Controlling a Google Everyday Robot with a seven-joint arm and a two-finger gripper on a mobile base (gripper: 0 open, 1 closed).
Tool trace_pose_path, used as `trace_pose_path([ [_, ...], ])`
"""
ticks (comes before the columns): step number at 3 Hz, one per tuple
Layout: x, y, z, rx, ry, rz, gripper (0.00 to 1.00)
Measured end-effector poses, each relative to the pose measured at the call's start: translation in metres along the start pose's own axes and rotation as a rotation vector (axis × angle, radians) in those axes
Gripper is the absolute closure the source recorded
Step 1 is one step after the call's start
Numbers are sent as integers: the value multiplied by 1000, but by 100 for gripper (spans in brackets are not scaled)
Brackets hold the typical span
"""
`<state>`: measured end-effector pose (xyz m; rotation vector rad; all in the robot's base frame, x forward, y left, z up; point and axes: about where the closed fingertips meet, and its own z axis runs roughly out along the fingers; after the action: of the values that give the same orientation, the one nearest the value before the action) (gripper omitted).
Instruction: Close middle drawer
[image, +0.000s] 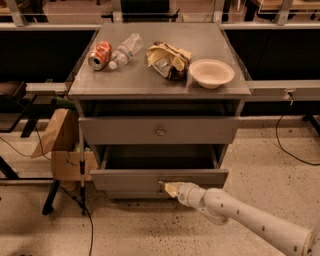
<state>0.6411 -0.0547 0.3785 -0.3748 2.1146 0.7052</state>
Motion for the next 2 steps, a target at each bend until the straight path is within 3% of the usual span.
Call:
trace_pose_path([
  [2,12,-9,4,28,8,4,100],
])
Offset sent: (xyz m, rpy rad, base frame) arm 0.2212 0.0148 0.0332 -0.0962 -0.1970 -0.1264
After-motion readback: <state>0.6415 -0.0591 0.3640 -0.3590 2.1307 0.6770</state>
